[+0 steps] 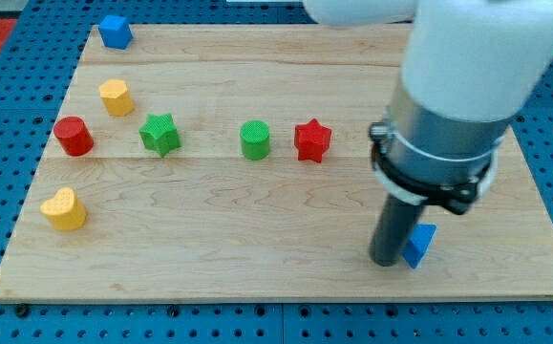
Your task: Move the yellow heart to the top of the blue triangle
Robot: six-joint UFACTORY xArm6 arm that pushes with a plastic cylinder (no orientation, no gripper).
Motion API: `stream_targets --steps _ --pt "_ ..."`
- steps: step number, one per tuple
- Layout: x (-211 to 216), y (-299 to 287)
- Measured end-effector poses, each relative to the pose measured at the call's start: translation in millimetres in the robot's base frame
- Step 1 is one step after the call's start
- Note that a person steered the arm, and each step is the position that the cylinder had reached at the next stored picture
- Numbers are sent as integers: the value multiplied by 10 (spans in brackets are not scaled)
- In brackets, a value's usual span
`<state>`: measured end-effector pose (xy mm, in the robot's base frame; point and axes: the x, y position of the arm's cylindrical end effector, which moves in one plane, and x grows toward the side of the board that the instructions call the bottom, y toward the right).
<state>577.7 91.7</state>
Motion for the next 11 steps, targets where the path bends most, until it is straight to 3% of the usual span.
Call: stream_targets --steps 2,3,4,5,7,8,9,11 --pt "398 -2364" --pt "378 -3305" --pt "-83 -3883" --pt "-267 -3930" --pt "-687 -2812" --pt "-687 -2982" --pt "-779 -2312" --pt "-911 -2391"
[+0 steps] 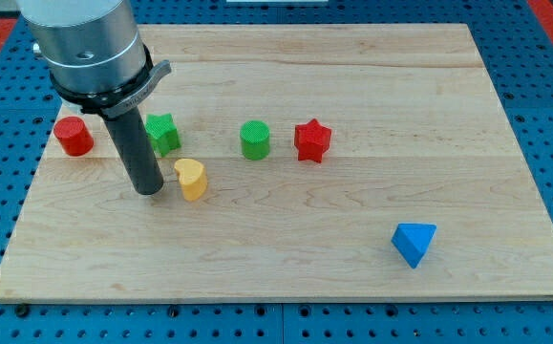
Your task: Move the yellow heart to the top of the blue triangle
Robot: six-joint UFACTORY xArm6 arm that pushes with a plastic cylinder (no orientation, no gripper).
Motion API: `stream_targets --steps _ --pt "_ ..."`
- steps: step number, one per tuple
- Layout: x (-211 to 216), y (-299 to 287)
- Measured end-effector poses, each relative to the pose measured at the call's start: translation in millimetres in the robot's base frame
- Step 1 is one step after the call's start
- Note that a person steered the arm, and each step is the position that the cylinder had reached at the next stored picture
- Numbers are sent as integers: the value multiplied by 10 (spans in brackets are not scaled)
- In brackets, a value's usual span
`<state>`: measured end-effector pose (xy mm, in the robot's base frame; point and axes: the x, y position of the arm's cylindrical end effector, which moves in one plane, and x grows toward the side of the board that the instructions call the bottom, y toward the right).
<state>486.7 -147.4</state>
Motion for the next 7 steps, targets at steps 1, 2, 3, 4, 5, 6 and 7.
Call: stream_targets --steps 1,2,3,4,5,6,7 --pt "-116 307" --pt "-173 891" --pt "15 1339" --pt "127 1840" --pt "141 2237" --pt "142 2437" --pt "212 2481"
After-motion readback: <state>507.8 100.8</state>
